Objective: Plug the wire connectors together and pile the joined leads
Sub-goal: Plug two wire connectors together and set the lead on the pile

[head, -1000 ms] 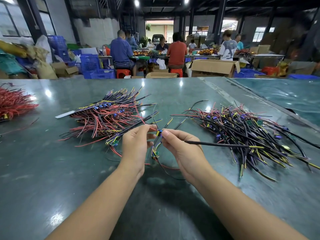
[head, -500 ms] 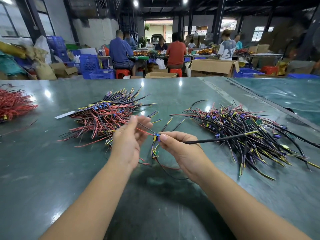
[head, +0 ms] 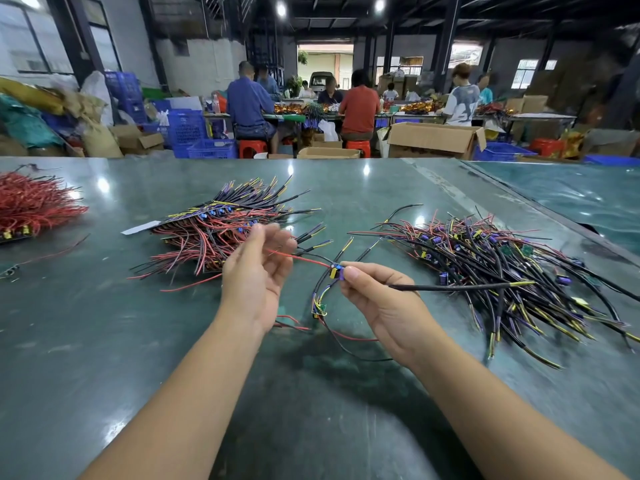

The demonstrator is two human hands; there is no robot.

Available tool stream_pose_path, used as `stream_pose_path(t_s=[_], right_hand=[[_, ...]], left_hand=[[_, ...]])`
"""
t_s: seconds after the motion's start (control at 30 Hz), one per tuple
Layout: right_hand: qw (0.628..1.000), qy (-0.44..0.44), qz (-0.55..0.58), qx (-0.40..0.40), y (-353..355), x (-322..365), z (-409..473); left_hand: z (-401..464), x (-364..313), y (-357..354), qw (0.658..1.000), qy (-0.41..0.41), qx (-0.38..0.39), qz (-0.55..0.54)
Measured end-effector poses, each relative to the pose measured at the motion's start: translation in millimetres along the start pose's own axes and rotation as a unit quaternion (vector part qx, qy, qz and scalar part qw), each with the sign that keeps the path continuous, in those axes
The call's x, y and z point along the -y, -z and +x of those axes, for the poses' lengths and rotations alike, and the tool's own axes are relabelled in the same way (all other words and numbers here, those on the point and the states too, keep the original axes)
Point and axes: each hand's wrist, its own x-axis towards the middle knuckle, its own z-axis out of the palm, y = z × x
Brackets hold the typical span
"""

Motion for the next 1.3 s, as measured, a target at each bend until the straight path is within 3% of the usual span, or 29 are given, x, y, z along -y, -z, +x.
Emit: stream_pose_path(t_s=[0.17, 0.37, 0.53, 0.77, 1.07, 1.3], right_hand=[[1.0, 0.005, 0.001, -0.005, 1, -2, 0], [1.0, 0.003, -0.011, -0.003, 1, -5, 2], [1.0, 0.012, 0.0, -0.028, 1, -3, 2], [0.997, 0.016, -0.031, -0.074, 2, -2, 3], [0.995, 0.004, 0.0, -0.1, 7, 1, 6], [0.994, 0.018, 0.047, -0.093, 7, -2, 7]], left_hand=[[-11, 15, -8, 0.989, 0.052, 0.103, 0.092], [-11, 18, -9, 0.992, 0.01, 0.068, 0.106], [-13, 19, -8, 0.978, 0.027, 0.122, 0.166], [-9, 18, -6, 0.987, 0.009, 0.055, 0.149], [-9, 15, -4, 0.974, 0.06, 0.147, 0.161], [-9, 15, -5, 0.985, 0.044, 0.099, 0.132]])
